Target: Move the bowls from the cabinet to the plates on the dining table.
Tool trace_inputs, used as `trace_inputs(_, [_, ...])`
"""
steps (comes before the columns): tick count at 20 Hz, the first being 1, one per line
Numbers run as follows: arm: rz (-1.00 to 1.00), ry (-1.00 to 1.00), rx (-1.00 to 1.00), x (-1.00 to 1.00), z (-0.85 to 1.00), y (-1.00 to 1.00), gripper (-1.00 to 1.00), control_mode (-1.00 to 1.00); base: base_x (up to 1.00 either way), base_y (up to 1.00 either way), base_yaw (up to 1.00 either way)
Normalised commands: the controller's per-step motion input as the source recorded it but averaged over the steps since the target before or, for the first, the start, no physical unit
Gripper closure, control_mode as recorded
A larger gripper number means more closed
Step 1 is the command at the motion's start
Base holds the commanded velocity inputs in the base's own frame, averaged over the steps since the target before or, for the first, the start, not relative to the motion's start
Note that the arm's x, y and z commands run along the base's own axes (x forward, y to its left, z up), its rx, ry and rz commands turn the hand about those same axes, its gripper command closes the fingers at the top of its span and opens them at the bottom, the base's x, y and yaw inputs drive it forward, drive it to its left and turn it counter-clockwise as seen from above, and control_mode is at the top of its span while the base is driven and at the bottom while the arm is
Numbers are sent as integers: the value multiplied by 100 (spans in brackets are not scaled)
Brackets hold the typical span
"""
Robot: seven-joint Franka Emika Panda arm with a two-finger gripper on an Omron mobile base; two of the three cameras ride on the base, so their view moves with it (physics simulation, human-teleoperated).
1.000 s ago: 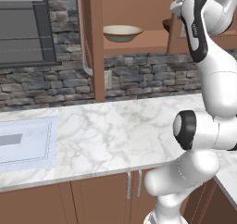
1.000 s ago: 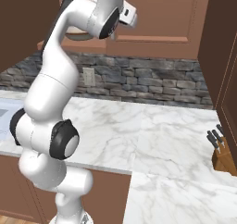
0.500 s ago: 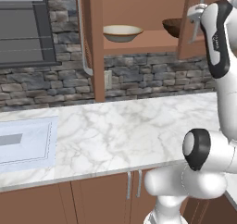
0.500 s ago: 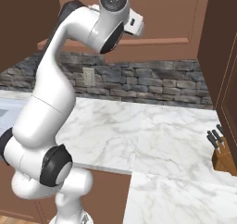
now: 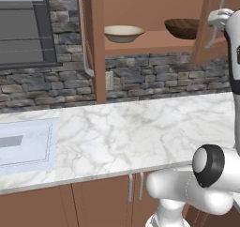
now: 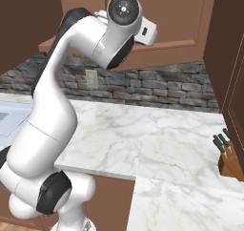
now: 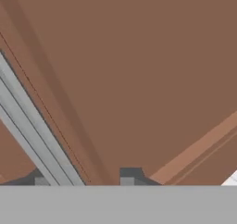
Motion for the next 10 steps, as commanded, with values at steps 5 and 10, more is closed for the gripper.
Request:
trace_inputs(5, [0, 0, -4, -63, 0, -61, 100, -100, 0, 0, 0])
trace_inputs(10, [0, 0, -3, -75, 0, -64, 100, -100, 0, 0, 0])
